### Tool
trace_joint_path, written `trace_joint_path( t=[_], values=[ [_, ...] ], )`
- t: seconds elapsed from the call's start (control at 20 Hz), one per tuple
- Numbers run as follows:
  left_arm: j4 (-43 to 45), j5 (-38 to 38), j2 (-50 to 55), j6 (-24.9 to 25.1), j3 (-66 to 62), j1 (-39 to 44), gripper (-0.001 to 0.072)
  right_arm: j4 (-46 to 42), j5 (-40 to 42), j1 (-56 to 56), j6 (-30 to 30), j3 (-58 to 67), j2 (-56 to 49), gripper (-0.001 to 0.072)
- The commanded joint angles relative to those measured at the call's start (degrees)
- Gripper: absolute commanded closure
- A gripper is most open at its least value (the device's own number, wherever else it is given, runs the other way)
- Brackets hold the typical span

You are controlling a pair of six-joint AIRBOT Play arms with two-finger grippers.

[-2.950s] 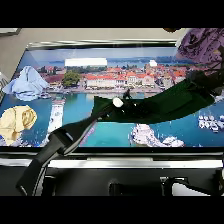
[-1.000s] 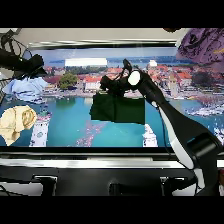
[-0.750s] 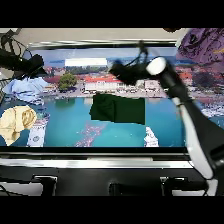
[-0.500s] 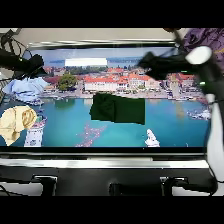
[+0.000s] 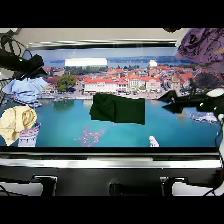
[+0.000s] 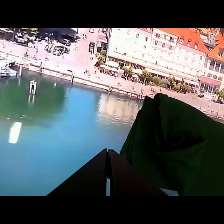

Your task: Fold the clothes and pants, and hang the long-sleeved shirts on hangers.

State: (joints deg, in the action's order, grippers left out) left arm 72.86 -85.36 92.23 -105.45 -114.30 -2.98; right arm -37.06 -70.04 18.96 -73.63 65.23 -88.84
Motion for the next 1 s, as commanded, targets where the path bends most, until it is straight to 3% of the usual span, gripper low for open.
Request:
trace_joint_path(
  t=[0.0,0.55,0.7,0.8,0.95],
  values=[
    [0.0,-0.2,0.0,0.0,0.0,0.0,0.069,7.3,2.2,-1.0,8.2,-5.3,-5.2,0.0178],
    [-0.4,-0.2,0.0,-0.2,0.0,0.0,0.069,11.4,11.3,-10.1,11.3,-5.2,-11.1,0.0242],
    [-0.4,-0.2,0.0,-0.2,0.0,0.0,0.069,12.0,11.7,-12.6,11.3,-5.2,-11.1,0.0411],
    [-0.4,-0.2,0.0,-0.2,0.0,0.0,0.069,12.4,10.9,-13.2,11.3,-4.6,-11.0,0.0677],
    [-0.4,-0.2,0.0,-0.2,0.0,0.0,0.069,10.6,9.4,-13.0,7.9,0.6,-9.3,0.0681]
  ],
)
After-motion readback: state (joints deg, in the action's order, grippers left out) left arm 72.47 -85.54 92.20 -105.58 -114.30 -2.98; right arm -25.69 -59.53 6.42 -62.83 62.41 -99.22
